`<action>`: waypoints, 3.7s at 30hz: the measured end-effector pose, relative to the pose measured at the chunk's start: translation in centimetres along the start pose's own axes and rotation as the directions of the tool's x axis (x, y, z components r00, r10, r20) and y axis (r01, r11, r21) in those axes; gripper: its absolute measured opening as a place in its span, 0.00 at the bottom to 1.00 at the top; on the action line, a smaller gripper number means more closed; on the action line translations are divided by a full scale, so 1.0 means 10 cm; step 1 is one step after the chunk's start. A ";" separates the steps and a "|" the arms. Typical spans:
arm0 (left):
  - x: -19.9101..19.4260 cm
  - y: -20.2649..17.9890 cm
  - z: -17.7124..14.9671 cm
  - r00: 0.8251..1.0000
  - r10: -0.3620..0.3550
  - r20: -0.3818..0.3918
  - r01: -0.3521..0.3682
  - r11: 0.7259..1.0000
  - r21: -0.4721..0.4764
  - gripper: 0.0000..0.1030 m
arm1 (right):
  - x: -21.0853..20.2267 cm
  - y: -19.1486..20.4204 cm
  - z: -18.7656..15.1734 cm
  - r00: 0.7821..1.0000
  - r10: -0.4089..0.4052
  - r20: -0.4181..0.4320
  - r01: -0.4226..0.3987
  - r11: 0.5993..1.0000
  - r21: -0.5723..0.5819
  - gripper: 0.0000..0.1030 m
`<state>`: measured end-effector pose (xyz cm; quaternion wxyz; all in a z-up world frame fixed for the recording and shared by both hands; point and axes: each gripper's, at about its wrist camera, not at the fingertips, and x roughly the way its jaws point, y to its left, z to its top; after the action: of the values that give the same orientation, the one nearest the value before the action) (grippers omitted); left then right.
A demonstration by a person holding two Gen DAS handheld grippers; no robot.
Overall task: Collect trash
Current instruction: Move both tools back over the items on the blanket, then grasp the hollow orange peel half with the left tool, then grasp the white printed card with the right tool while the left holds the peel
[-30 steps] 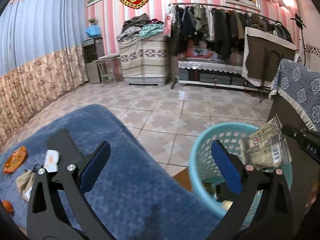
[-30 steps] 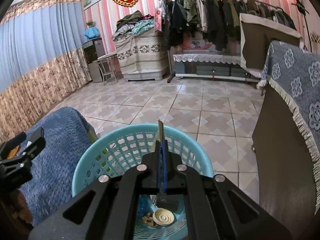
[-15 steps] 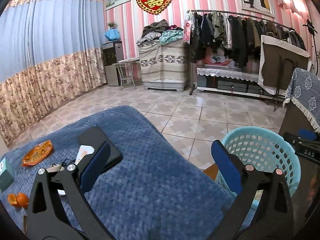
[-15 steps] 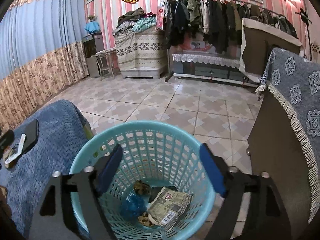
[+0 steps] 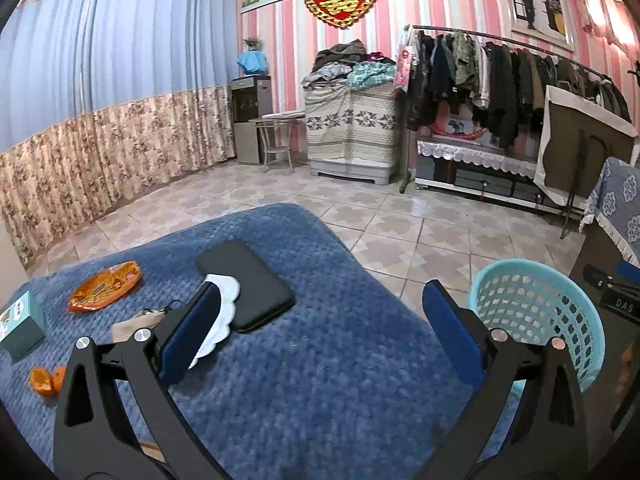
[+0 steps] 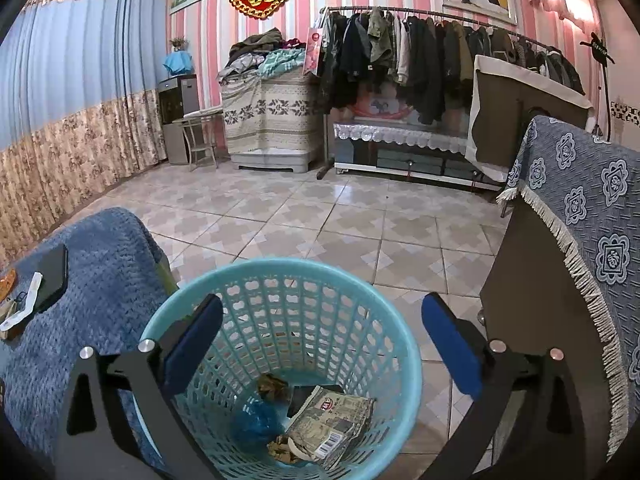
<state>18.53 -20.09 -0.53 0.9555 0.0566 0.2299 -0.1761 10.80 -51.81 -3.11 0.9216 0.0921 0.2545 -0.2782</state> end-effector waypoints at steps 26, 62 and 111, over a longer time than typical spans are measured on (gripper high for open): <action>-0.74 1.63 -0.48 0.975 0.219 -0.046 -0.223 0.961 -0.166 0.95 | -0.46 1.16 -0.22 0.980 0.195 0.034 -0.185 0.965 -0.187 0.96; -0.28 3.12 -1.30 0.888 0.295 -0.352 -0.398 0.878 -0.267 0.76 | -0.48 2.24 -0.74 0.950 0.291 -0.118 -0.314 0.878 -0.362 0.96; -0.49 3.32 -1.21 0.924 0.268 -0.275 -0.352 0.876 -0.330 0.37 | -0.05 3.90 -0.83 0.804 0.421 -0.421 -0.545 0.805 -0.237 0.46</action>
<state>21.43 14.65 -8.14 0.9329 -0.0708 0.3516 0.0344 28.75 -16.72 -8.81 0.9033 0.0390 0.4254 0.0396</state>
